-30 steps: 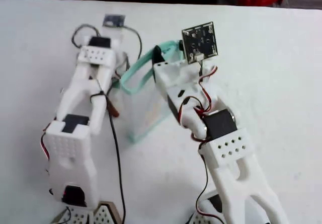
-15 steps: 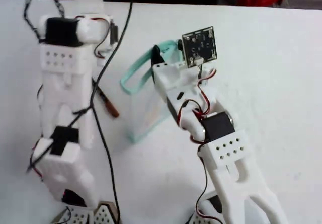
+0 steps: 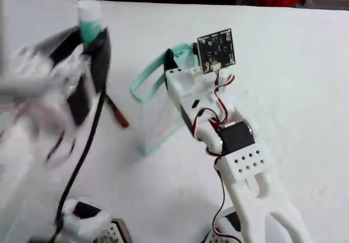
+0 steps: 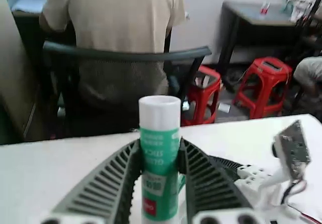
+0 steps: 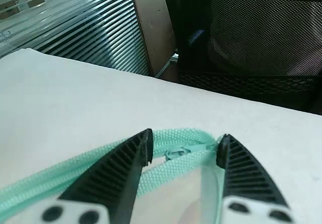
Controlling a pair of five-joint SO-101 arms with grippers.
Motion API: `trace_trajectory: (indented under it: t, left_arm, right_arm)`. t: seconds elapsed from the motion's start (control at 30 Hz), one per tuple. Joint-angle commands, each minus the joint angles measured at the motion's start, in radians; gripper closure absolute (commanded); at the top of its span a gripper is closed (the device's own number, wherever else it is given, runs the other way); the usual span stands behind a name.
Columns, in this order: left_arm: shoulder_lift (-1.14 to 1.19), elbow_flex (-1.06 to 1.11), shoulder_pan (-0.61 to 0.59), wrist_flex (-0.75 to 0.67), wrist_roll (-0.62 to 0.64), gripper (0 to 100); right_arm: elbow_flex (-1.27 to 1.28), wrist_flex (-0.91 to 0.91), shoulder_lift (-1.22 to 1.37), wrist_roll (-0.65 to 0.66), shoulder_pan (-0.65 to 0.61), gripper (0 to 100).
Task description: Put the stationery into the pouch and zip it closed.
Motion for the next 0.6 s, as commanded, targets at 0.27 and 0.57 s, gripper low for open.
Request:
trace_trajectory:
  t: [0.27, 0.57]
  left_arm:
    - [-0.472, 0.500, 0.094, -0.100, 0.003, 96]
    - [-0.828, 1.235, 0.094, -0.683, 0.005, 96]
  right_arm:
    - [0.072, 0.010, 0.021, 0.003, -0.002, 79.3]
    - [0.074, 0.010, 0.021, 0.003, -0.002, 79.3]
